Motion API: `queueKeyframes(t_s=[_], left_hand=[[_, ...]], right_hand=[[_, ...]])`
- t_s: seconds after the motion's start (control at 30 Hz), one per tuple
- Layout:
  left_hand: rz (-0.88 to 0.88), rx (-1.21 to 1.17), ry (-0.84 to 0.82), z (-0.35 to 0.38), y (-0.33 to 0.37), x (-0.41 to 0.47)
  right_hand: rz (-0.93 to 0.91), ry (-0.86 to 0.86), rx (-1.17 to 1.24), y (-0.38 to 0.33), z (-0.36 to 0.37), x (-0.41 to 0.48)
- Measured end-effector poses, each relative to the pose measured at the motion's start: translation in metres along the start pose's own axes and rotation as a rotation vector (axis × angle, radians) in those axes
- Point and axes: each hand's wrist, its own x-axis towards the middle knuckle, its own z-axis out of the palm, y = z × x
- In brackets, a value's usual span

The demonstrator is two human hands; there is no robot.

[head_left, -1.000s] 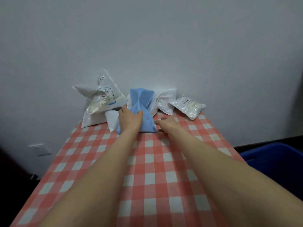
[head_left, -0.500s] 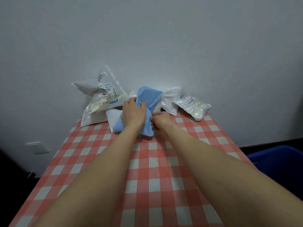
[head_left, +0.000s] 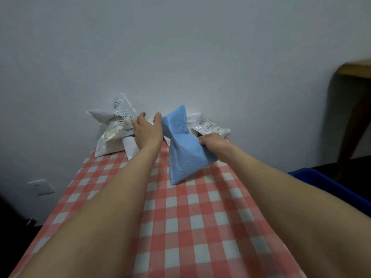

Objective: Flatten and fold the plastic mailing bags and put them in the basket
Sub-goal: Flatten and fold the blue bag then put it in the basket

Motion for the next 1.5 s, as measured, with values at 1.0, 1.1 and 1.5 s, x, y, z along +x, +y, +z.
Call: queueKeyframes(t_s=[1.0, 1.1, 1.5], left_hand=[[-0.118, -0.055, -0.565, 0.012, 0.001, -0.083], [-0.090, -0.024, -0.503, 0.018, -0.004, -0.081], [-0.538, -0.119, -0.418, 0.026, -0.030, -0.093]], right_hand=[[-0.171, 0.185, -0.764, 0.038, -0.073, -0.046], [-0.181, 0.243, -0.757, 0.041, -0.073, -0.043], [0.180, 0.176, -0.399, 0.081, -0.064, -0.053]])
